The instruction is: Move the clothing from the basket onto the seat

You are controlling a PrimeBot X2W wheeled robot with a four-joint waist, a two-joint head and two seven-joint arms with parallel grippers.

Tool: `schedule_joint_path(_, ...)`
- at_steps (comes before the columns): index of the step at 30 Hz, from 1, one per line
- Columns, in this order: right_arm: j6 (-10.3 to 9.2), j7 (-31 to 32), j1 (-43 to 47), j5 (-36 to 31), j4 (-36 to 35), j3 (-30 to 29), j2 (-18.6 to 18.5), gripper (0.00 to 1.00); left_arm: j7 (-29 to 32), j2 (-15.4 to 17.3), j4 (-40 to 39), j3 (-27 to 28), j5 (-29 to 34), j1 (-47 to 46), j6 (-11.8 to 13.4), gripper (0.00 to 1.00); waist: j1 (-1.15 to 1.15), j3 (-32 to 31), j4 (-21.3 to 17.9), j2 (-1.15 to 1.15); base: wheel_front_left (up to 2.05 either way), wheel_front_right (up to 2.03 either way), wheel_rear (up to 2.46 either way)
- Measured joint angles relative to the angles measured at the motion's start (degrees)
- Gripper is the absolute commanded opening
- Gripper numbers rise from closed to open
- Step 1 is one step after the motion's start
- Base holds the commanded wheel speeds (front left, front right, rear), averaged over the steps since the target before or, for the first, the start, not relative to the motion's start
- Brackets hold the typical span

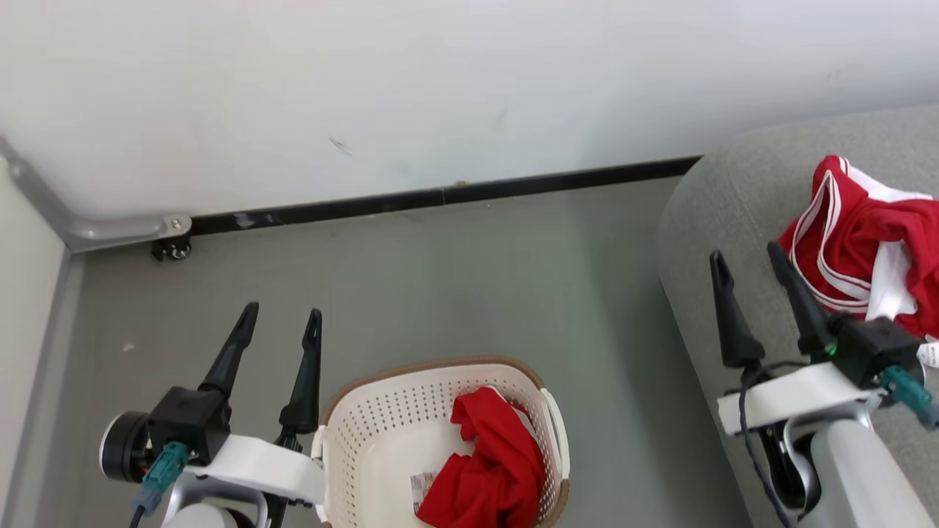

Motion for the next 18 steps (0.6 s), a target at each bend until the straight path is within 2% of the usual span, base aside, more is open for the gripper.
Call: schedule_joint_path(18,0.00,3.6,9.6,-1.3,-1.5,-2.8,2.5,1.00,0.0,-1.4,0.2,2.6,0.5,6.6,1.2,1.00,0.00,-5.4,2.0,0.00,0.00,0.00,0.00)
